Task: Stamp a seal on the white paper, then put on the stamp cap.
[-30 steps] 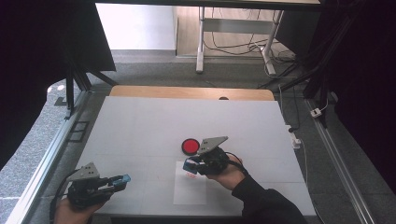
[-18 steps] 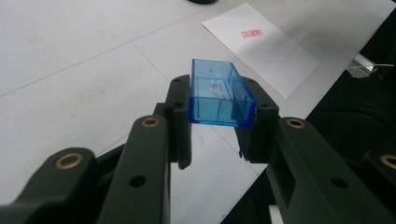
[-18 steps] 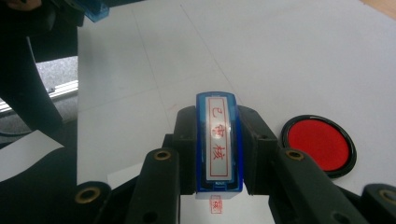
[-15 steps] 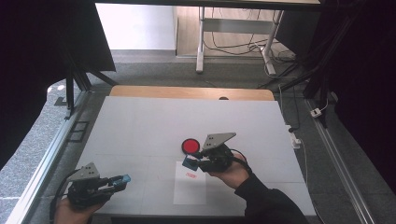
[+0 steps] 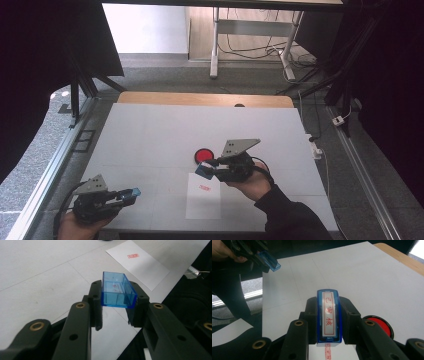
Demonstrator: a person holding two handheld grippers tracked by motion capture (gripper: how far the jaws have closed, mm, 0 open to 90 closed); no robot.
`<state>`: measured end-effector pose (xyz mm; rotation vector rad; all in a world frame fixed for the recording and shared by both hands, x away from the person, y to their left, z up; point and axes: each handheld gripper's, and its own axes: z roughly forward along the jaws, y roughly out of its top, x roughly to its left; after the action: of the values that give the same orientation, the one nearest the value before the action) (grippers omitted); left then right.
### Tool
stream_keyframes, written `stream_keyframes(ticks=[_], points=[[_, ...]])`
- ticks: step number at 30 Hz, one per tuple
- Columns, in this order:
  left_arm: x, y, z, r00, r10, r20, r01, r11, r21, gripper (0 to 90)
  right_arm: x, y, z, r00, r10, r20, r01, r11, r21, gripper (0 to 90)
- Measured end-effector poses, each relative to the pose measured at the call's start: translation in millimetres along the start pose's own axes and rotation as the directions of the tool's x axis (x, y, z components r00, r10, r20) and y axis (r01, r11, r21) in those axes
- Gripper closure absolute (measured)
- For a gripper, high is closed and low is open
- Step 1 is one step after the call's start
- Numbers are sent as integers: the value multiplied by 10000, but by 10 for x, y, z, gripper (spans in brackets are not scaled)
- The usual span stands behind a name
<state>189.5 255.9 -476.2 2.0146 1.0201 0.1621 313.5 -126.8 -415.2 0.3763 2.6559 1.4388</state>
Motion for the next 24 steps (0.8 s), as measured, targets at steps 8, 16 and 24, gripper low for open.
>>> stream_keyframes(ticks=[8, 16, 24], points=[[5, 0, -4, 9999, 7, 137, -6, 10000, -61, 682, -4, 17, -35, 10000, 16, -37, -17, 9999, -101, 713], [11, 28, 8, 9992, -76, 401, 80, 9999, -91, 683, 6, 32, -50, 9999, 11, -109, -13, 9999, -127, 713], [-47, 149, 114, 9954, 556, 775, -555, 9985, -37, 684, 0, 54, -84, 9999, 33, -145, -36, 9997, -222, 713]])
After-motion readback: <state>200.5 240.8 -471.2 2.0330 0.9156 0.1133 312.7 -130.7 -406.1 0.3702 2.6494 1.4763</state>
